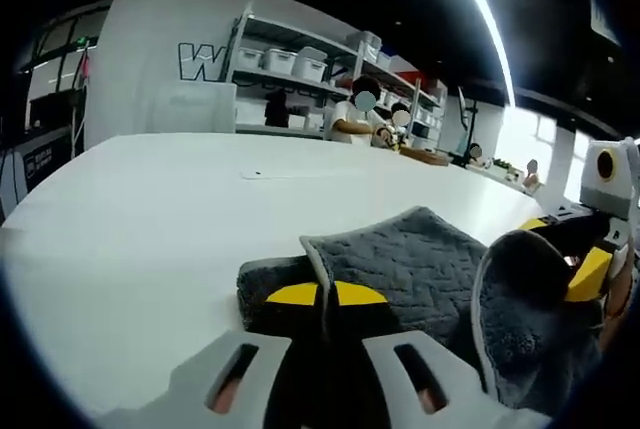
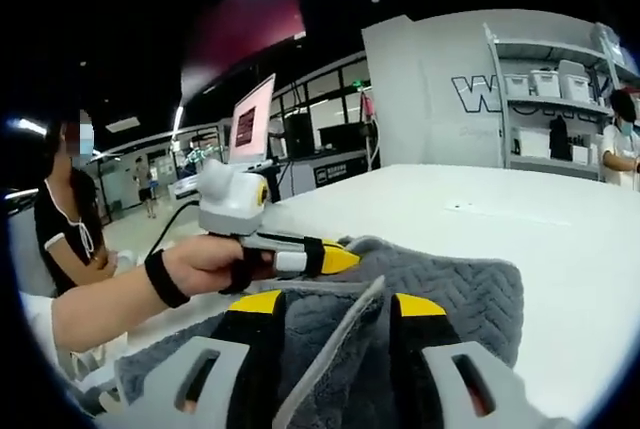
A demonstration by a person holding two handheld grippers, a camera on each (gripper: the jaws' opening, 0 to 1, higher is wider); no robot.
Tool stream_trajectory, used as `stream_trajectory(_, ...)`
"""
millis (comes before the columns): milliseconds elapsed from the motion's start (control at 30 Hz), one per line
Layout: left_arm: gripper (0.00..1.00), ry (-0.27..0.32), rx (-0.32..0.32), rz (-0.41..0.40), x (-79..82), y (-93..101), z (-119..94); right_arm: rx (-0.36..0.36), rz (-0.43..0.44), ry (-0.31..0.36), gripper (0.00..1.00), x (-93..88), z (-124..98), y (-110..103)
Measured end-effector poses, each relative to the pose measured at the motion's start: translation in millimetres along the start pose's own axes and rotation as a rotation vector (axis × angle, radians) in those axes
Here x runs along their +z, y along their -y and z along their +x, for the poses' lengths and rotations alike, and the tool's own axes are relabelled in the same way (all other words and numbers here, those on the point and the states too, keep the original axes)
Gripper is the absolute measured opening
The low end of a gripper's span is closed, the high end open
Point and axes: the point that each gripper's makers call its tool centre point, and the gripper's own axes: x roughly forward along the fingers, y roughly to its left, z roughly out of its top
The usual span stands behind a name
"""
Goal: Open the folded towel by lifting each exposed corner and separating the folded layers until the towel lies flat within the target outline without major curled edges
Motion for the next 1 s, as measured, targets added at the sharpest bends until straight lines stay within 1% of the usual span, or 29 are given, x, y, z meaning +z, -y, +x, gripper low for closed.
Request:
stream_trajectory(67, 0.01, 0.0, 0.0, 0.005, -0.6, 2.5, -1.1, -0.002, 0.006, -0.019, 0.31, -5.1, 2.5, 2.4)
stream_trajectory(100, 0.01, 0.0, 0.0, 0.005, -0.7, 2.8, -1.3, 0.001, 0.011, -0.022, 0.26, -6.0, 2.6, 2.3)
stream_trajectory(167, 0.01, 0.001, 0.0, 0.004, -0.4, 2.6, -1.2, 0.006, 0.019, -0.021, 0.2, -6.9, 2.4, 2.2)
stream_trajectory(267, 0.01, 0.003, 0.0, -0.001, 0.8, 2.0, -1.6, 0.009, 0.025, -0.015, 0.06, -8.0, 0.8, 2.7)
stream_trajectory(333, 0.01, 0.008, 0.0, -0.01, 2.3, 2.2, -2.5, 0.013, 0.03, 0.0, 0.0, -6.0, -1.2, 2.6)
stream_trajectory(467, 0.01, 0.017, -0.004, -0.024, 5.1, 2.7, -3.3, 0.02, 0.031, 0.015, 0.0, -3.2, -4.3, 0.3)
stream_trajectory(567, 0.01, 0.026, -0.006, -0.051, 7.5, 2.5, -4.1, 0.043, 0.013, 0.043, 0.0, 1.5, -9.6, -7.5)
stream_trajectory(800, 0.0, 0.032, -0.009, -0.072, 9.6, 3.5, -4.7, 0.073, -0.019, 0.08, 0.0, 6.8, -21.2, -20.5)
stream_trajectory(867, 0.0, 0.036, -0.01, -0.084, 6.3, 11.9, -7.3, 0.083, -0.028, 0.092, 0.0, 8.7, -25.2, -24.9)
stream_trajectory(1000, 0.0, 0.04, -0.008, -0.107, 5.5, 15.5, -9.4, 0.111, -0.038, 0.121, 0.0, 12.6, -34.8, -35.2)
